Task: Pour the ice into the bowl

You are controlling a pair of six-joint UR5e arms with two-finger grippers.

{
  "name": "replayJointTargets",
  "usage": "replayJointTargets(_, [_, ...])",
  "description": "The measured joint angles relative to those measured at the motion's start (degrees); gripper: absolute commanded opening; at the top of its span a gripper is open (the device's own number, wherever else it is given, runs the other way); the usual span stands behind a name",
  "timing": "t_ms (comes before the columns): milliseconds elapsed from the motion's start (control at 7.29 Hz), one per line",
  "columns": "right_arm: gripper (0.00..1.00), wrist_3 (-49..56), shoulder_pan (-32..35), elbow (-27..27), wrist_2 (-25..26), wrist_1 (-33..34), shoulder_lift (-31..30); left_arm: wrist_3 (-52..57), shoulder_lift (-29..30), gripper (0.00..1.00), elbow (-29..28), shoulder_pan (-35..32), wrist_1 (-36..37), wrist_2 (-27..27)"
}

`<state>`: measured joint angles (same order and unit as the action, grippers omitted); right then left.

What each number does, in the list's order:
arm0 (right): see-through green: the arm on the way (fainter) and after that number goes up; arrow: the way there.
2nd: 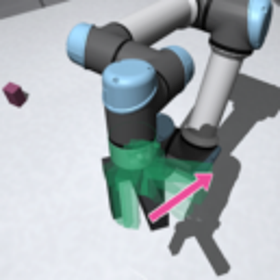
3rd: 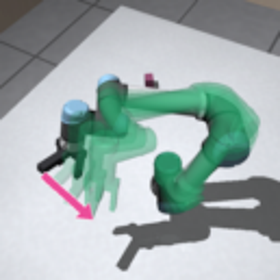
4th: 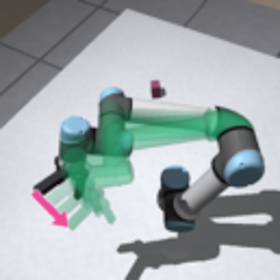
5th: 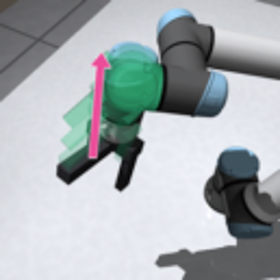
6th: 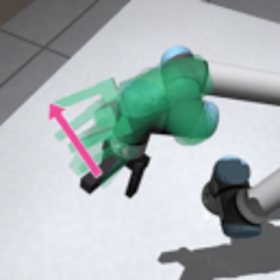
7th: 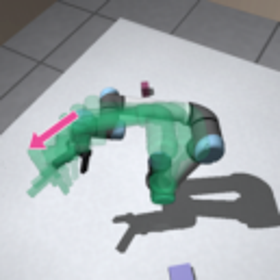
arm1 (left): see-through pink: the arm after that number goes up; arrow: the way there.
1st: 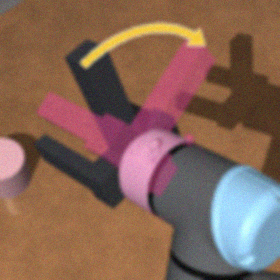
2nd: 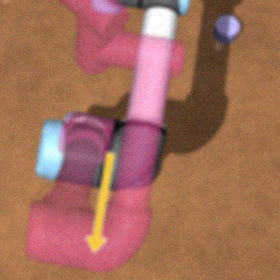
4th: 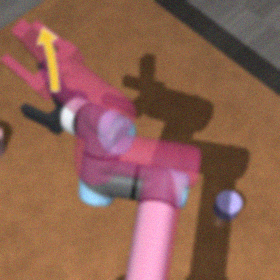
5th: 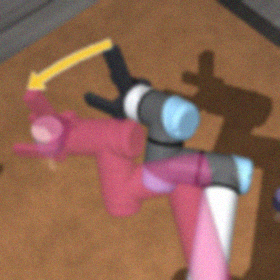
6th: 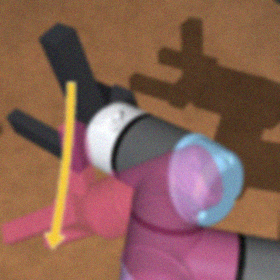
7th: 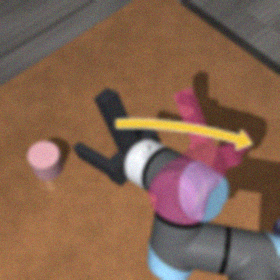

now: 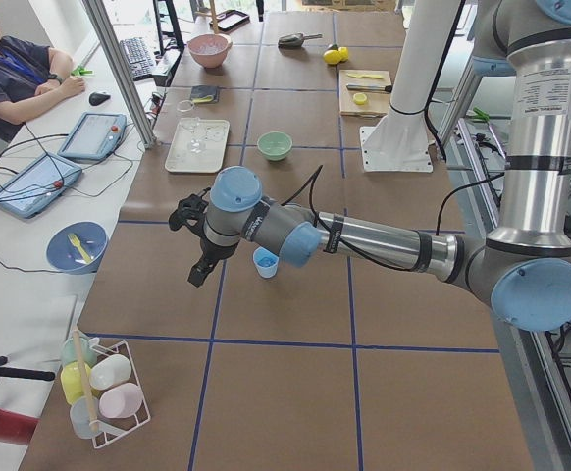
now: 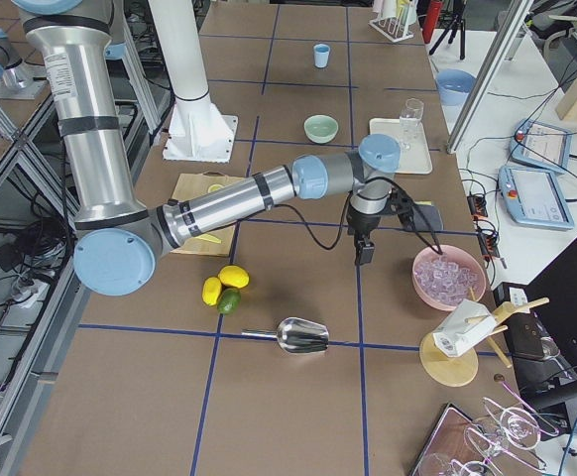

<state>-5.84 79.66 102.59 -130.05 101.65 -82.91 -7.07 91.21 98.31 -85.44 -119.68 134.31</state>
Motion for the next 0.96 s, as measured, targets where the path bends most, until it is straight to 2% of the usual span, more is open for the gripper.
replayJointTargets(275, [1.0, 1.3, 2.5, 0.0, -0.2, -0.3, -4.1, -9.7, -1.3, 1.0, -0.4, 5.0, -9.2, -0.9])
replayJointTargets(412, [1.0, 1.3, 2.8, 0.0, -0.2, -0.3, -4.6, -15.3, -3.2, 1.0, -0.4, 8.4, -16.5, -3.4])
replayJointTargets(686, [1.0, 1.2, 2.9, -0.1, -0.1, -0.3, -5.0, -30.2, -6.2, 1.0, -0.7, 16.6, -30.5, -13.6])
replayJointTargets(961, [1.0, 1.0, 3.0, -0.2, 0.0, -0.3, -5.3, -40.2, -9.3, 1.0, -0.5, 25.9, -40.4, -29.3])
